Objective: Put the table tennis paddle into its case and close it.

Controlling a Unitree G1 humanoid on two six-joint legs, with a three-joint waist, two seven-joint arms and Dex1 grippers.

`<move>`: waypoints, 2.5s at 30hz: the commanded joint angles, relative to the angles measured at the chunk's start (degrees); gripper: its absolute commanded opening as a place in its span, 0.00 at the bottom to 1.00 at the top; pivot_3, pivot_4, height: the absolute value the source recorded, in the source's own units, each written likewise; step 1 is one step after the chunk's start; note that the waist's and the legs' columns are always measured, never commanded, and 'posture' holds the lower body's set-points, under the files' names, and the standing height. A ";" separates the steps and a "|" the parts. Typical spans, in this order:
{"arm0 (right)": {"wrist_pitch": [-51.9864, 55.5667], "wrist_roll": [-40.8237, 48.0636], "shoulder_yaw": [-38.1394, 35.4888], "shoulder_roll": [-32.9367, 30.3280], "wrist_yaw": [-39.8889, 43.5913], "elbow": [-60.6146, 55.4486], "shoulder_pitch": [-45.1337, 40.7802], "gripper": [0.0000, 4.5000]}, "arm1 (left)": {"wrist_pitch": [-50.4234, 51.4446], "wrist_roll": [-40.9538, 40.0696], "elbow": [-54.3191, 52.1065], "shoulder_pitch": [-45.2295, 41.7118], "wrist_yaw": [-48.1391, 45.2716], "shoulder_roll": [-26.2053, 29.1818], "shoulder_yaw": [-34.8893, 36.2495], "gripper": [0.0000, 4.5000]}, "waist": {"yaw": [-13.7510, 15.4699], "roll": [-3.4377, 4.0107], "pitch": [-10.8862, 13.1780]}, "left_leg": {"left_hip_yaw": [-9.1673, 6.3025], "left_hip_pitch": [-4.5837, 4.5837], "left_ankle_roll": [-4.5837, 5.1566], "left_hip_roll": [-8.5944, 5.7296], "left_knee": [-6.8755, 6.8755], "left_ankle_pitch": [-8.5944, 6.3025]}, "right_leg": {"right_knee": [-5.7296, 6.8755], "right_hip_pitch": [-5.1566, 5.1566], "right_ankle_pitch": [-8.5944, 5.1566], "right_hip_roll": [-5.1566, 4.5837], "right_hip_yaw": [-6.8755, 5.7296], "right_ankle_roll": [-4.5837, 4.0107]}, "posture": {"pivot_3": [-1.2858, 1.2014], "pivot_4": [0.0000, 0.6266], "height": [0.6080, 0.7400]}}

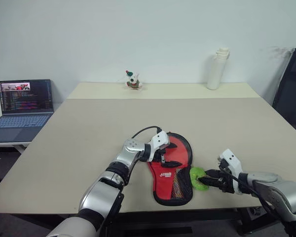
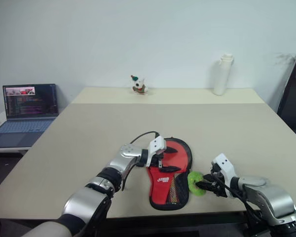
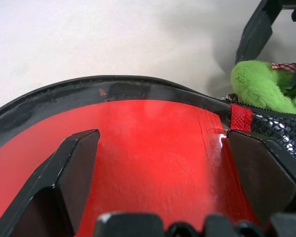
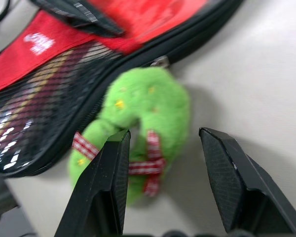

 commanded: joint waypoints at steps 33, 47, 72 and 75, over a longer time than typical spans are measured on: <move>-6.93 -1.58 0.71 -16.26 11.78 -19.48 8.20 0.01 | -3.15 4.88 4.60 0.65 6.90 -3.16 -1.22 1.00 | 1.17 -0.14 -0.21 | -0.05 0.09 -0.01 -0.08 0.14 0.00 | -0.11 0.29 0.04 -0.22 -0.10 0.14 | 0.52 0.24 1.00; -10.24 1.34 3.44 -20.38 16.77 -29.75 17.01 0.01 | -3.43 5.25 4.79 0.74 9.01 -3.62 -1.27 1.00 | 1.12 -0.16 -0.22 | -0.06 0.20 -0.01 -0.07 0.15 0.00 | -0.14 0.42 0.02 -0.25 -0.16 0.17 | 0.52 0.24 1.00; -0.18 19.47 -10.10 -17.28 13.54 -27.31 12.10 0.45 | -3.73 6.30 4.88 -0.16 10.68 -5.58 -1.55 1.00 | 1.12 -0.24 -0.20 | -0.09 0.35 -0.02 -0.07 0.15 0.00 | -0.16 0.59 0.02 -0.27 -0.17 0.17 | 0.52 0.24 1.00; -0.08 19.18 -12.90 -14.21 7.02 -25.95 8.87 0.45 | -3.95 5.42 4.13 -0.56 10.57 -5.84 -0.57 1.00 | 1.09 -0.28 -0.19 | -0.09 0.34 -0.02 -0.06 0.14 0.00 | -0.18 0.60 0.02 -0.27 -0.20 0.17 | 0.52 0.24 1.00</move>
